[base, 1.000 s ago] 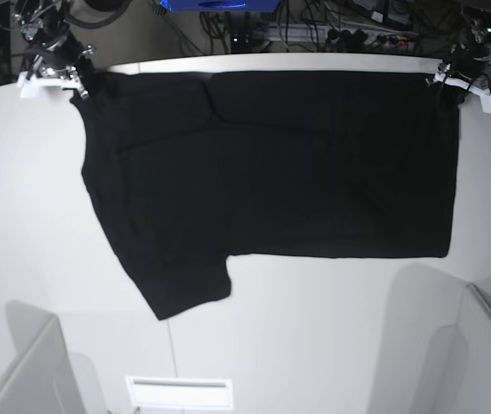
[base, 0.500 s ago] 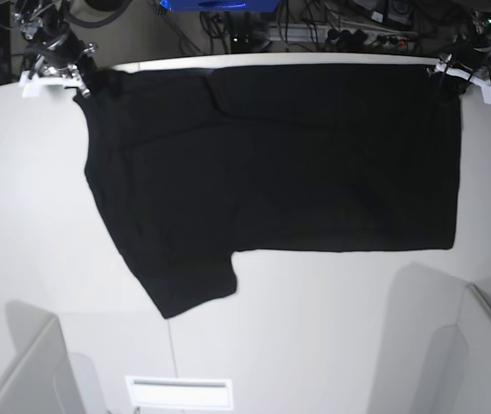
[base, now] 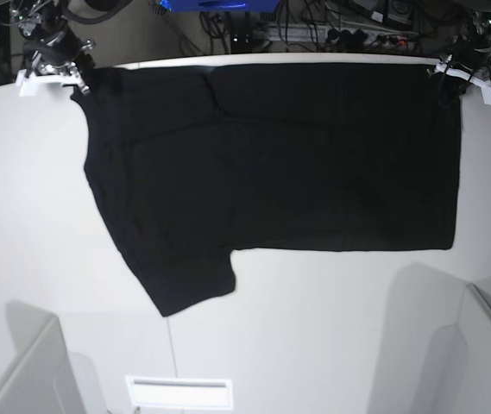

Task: Fold the T-shirt properly
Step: 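Lower the shirt edge, open both grippers and raise them, then move both grippers to the shirt's side edges midway along its length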

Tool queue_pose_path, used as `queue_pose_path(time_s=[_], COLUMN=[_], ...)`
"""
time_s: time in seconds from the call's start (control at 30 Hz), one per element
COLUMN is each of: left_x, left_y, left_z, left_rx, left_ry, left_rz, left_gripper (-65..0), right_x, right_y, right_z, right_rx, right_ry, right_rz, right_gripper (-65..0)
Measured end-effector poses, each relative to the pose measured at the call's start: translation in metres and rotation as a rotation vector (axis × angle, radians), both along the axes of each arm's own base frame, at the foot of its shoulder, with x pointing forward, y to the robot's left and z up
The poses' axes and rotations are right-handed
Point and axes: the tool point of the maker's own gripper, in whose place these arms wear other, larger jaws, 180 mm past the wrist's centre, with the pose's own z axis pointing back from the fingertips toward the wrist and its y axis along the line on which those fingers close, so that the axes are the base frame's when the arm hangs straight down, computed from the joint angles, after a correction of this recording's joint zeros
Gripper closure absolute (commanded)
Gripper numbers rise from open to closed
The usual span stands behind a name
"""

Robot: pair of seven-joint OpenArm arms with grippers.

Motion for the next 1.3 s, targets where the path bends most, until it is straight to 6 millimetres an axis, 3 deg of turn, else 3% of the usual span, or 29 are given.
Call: queue_pose_path(time_s=[0.1,0.17,0.23,0.27,0.37,0.47,0.63,0.8,1.07,1.3], left_x=[0.000,0.000,0.000,0.000,-0.009,-0.018,-0.008,0.041,0.082,0.136], left_y=[0.000,0.000,0.000,0.002,0.015,0.030,0.045,0.070,0.074,0.044], left_z=[0.000,0.000,0.000,0.001,0.005,0.008,0.022,0.076,0.098,0.109], left_rx=[-0.001,0.000,-0.001,0.004,0.022,0.049,0.083,0.212,0.235,0.216], left_ry=[0.000,0.000,-0.001,-0.001,0.010,0.034,0.001,-0.131,-0.214,-0.278], left_rz=[0.000,0.001,0.001,0.004,0.043,0.090,0.108,0.044,0.026,-0.106], left_gripper=[0.0,-2.6,-14.3,-19.7,-34.6,-43.1,-44.9,-44.9,-44.9,-44.9], right_x=[0.000,-0.001,-0.003,-0.004,-0.008,-0.009,0.010,0.056,0.117,0.171], right_y=[0.000,-0.003,-0.010,-0.014,-0.027,-0.035,-0.050,-0.071,-0.059,-0.029], right_z=[0.000,0.000,0.002,0.003,0.006,0.008,0.019,0.045,0.056,0.057], right_rx=[-0.001,-0.003,-0.017,-0.025,-0.046,-0.062,-0.088,-0.157,-0.143,-0.112], right_ry=[0.000,0.001,0.001,-0.001,-0.002,-0.008,-0.059,-0.158,-0.234,-0.263], right_rz=[0.000,-0.007,-0.028,-0.037,-0.070,-0.091,-0.115,-0.057,0.058,0.210], right_gripper=[0.0,-10.7,-19.5,-21.0,-21.0,-21.3,-21.5,-21.5,-21.5,-21.6])
